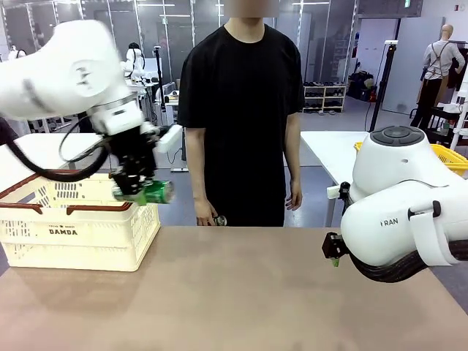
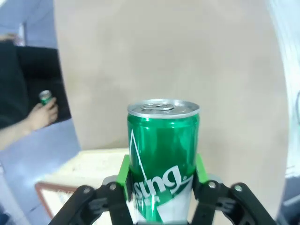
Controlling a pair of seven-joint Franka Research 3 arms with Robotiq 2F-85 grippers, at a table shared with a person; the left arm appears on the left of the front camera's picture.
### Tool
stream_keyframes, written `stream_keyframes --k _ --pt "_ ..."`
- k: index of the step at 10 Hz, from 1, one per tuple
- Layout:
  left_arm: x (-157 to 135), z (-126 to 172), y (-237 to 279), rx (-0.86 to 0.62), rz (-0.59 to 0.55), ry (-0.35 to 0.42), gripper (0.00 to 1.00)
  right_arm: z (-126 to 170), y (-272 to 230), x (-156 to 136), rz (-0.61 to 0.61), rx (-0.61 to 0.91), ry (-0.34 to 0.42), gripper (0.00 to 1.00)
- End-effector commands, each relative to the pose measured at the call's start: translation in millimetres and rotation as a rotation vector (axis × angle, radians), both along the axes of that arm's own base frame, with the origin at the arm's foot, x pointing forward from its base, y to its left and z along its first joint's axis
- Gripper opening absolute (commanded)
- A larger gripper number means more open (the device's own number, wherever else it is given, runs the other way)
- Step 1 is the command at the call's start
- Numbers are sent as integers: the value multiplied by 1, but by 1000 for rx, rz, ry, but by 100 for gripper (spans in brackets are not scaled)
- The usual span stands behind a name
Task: Place the drinks into the Shopping basket.
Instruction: Pick up one drink and place it into the Shopping basket.
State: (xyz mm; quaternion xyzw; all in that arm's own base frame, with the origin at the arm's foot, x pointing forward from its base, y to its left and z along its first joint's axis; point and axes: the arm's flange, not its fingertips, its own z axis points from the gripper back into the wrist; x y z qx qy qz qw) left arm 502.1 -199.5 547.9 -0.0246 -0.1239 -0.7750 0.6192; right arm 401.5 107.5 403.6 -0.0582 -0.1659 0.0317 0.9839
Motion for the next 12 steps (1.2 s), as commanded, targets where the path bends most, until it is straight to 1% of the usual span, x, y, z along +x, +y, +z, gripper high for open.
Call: stream_keyframes --k 1,4,6,7,8,9,12 --pt "-13 -5 37 -36 55 -70 58 -1 0 1 -5 5 4 100" --pt "-9 6 85 -27 168 -32 58 -1 0 1 -5 5 4 100" --pt "1 16 104 -32 178 -11 58 -1 0 1 -5 5 4 100" --pt "7 21 109 -18 195 19 58 -1 0 1 -5 5 4 100" --pt "10 25 110 -16 180 7 58 -1 0 1 -5 5 4 100" --pt "0 6 109 -34 179 -12 58 -1 0 1 -5 5 4 100" --pt "0 6 109 -34 179 -12 58 -1 0 1 -5 5 4 100"
